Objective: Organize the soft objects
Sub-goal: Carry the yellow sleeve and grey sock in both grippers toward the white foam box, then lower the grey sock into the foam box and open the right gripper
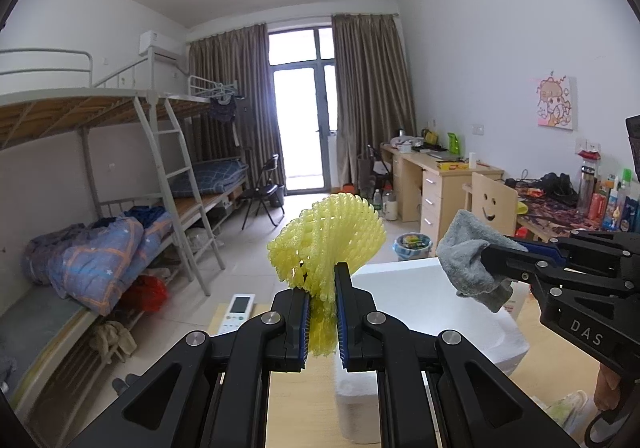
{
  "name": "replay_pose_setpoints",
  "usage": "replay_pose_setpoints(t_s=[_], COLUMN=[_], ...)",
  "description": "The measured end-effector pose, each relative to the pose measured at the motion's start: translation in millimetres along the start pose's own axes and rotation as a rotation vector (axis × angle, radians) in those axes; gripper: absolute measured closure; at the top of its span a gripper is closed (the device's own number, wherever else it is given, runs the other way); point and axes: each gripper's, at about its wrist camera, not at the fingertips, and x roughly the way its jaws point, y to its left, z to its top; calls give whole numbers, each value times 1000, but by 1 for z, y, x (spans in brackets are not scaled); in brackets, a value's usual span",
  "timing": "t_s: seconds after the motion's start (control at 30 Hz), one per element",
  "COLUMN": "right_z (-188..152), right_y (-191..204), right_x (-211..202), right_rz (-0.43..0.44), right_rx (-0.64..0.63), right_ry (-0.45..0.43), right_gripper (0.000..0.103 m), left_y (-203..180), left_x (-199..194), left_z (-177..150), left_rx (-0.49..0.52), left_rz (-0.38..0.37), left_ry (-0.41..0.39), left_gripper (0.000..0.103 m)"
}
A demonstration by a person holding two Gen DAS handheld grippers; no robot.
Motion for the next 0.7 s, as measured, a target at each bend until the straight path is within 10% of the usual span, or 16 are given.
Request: replay_pose_setpoints(t_s=[0.7], right_z=[4], right_y=[6], right_x=[40], right_rz=[32], right_rx=[-5], right_ry=[94], right_gripper=[88], left_y=[16], left_x=[-5], left_z=[-4], left_rx=[-21], left_rz=[50], left_ry=[10], left_gripper=[91])
